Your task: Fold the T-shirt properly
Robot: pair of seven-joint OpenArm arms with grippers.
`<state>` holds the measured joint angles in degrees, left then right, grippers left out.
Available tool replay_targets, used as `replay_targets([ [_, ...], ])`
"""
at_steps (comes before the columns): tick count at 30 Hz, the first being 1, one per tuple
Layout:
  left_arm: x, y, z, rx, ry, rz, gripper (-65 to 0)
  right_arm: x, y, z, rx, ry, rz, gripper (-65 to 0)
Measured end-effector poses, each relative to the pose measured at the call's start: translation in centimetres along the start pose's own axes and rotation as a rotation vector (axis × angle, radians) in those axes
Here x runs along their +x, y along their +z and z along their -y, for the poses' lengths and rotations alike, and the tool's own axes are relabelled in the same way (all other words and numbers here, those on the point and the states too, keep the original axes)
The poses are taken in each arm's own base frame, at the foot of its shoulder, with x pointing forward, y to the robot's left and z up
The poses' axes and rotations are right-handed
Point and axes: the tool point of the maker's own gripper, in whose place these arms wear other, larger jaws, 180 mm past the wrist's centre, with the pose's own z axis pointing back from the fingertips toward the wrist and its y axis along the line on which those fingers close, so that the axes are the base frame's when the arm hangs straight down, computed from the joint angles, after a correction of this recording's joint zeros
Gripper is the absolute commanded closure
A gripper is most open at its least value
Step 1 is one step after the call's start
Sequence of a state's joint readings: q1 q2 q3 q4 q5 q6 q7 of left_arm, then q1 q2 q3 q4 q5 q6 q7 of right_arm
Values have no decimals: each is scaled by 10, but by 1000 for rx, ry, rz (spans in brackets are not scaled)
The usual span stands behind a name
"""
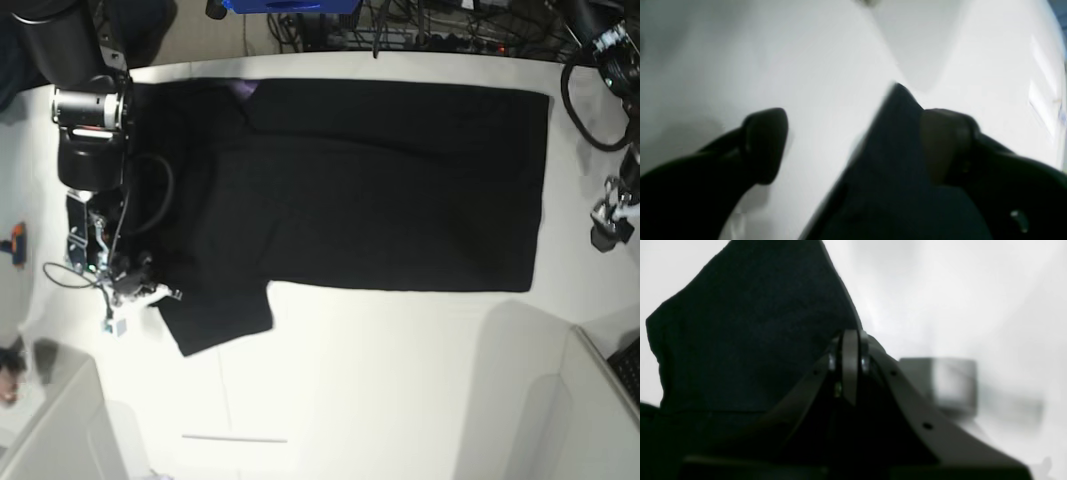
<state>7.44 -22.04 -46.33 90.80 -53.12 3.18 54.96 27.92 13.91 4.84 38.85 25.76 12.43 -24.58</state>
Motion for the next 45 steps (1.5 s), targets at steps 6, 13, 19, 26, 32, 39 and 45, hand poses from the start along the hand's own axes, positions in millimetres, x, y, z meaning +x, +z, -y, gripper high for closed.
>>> replay_targets([
  [6, -10, -71, 25, 70, -106, -119, -624, -1, 0, 0, 1, 1, -4, 0],
  [13, -34, -120, 57, 100, -266, -274, -622, -1, 0, -2, 3, 0, -8, 0],
  [19, -51, -154, 70, 103, -335, -314, -622, -1, 0, -2, 3, 0, -8, 0],
  [26, -56, -173, 78, 124, -482, -269, -622, -1, 0, -1, 2, 0, -9, 0],
  [32, -64, -175, 84, 86, -508, -273, -556, -1, 0, 0, 0, 1, -9, 0],
  [39, -78, -177, 92, 37, -520, -268, -467, 0, 0, 0, 1, 1, -9, 0],
  [45, -79, -177, 90, 28, -514, -259, -453, 0, 0, 0, 0, 1, -9, 0],
])
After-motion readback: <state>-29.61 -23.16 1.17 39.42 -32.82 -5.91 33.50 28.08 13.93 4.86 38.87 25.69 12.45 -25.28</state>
